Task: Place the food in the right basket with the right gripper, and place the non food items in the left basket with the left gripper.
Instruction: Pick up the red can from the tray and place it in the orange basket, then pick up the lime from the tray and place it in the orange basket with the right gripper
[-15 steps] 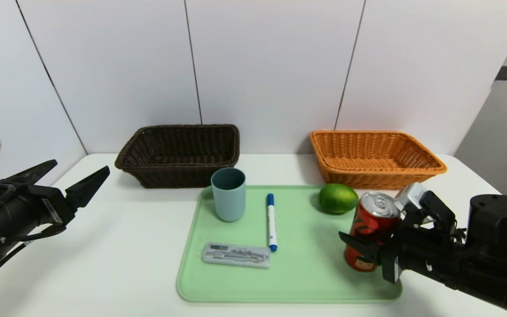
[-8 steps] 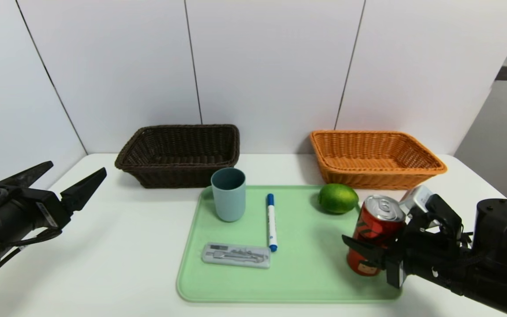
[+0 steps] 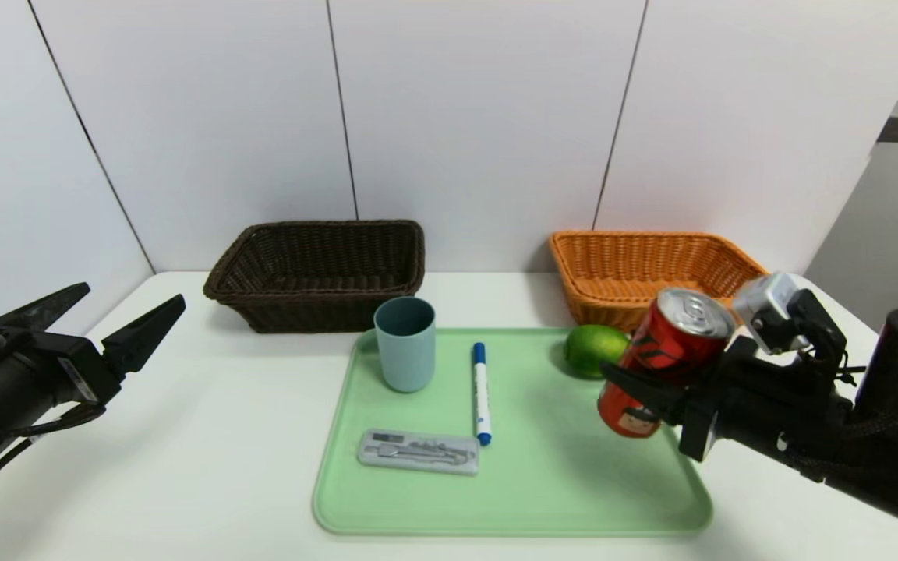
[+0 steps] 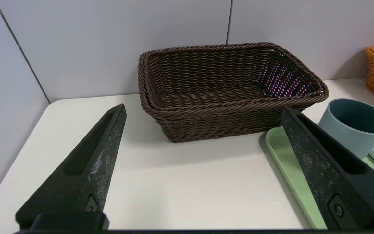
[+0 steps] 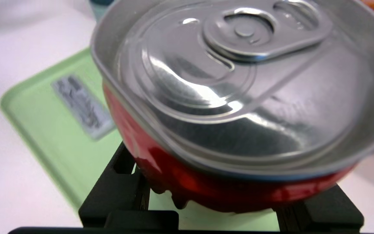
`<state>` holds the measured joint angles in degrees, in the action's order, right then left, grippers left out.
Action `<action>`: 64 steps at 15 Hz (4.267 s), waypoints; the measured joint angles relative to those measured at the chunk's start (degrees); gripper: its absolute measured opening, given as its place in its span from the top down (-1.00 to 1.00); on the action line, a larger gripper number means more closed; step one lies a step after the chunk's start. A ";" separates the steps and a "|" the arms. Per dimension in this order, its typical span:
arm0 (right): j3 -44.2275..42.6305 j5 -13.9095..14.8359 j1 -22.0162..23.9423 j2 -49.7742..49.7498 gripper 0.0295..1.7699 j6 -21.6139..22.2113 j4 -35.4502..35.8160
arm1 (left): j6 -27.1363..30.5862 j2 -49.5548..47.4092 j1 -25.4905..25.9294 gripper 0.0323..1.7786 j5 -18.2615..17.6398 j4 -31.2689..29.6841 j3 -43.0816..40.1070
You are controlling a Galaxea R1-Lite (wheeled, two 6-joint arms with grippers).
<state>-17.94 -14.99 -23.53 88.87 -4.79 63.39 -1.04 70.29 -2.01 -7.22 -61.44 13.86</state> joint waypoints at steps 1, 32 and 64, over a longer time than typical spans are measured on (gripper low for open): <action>-2.39 0.85 0.60 -0.10 -0.10 -0.09 -1.22 | 0.05 -0.01 0.01 -0.90 -0.05 -0.02 0.00; -50.55 11.06 29.39 31.72 -0.10 -5.71 -21.86 | -0.34 0.21 0.00 -0.90 0.00 0.11 0.11; -48.76 1.72 4.05 -3.56 -0.91 -15.74 -66.41 | -0.04 4.29 -0.29 -0.90 -3.89 0.22 6.50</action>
<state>-66.71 -13.28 -19.48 85.31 -20.53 -3.02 -1.07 74.58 -2.30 -11.11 -61.22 20.36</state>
